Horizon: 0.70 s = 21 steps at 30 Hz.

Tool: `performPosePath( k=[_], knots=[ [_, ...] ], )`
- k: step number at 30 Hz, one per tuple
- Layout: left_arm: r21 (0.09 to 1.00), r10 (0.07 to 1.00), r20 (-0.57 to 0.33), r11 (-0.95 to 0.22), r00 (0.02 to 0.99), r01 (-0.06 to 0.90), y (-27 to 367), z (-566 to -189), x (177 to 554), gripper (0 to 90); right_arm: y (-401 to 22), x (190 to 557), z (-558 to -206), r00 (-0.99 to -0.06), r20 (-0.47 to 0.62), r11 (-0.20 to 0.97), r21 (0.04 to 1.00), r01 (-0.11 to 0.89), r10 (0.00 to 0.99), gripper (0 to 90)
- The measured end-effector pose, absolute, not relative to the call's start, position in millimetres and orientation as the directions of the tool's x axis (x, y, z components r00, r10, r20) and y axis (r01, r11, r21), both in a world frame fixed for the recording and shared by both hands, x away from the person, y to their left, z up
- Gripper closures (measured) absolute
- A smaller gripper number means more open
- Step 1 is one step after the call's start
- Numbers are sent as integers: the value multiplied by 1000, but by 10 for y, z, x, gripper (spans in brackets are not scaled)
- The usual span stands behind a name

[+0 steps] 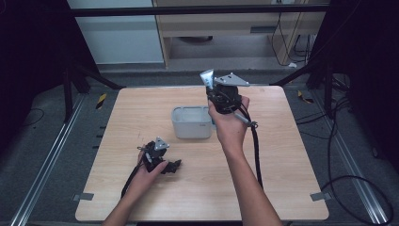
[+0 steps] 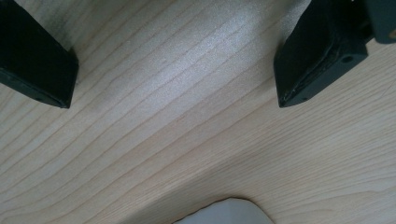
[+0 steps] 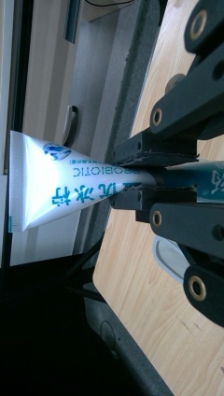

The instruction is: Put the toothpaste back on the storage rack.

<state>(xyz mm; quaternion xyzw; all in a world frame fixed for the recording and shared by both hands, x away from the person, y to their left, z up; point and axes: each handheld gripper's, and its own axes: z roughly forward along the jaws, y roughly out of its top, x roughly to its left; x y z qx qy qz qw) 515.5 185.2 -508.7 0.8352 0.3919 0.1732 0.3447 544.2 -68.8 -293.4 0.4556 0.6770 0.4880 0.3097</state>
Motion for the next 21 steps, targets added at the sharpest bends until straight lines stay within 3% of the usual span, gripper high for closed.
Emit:
performPosePath(
  k=[21],
  knots=[
    [709, 772, 19, -458, 635, 536, 1854, -5087, 5152, 0, -481, 5636, -2835, -400, 48, 79, 952, 297, 915, 797]
  ],
)
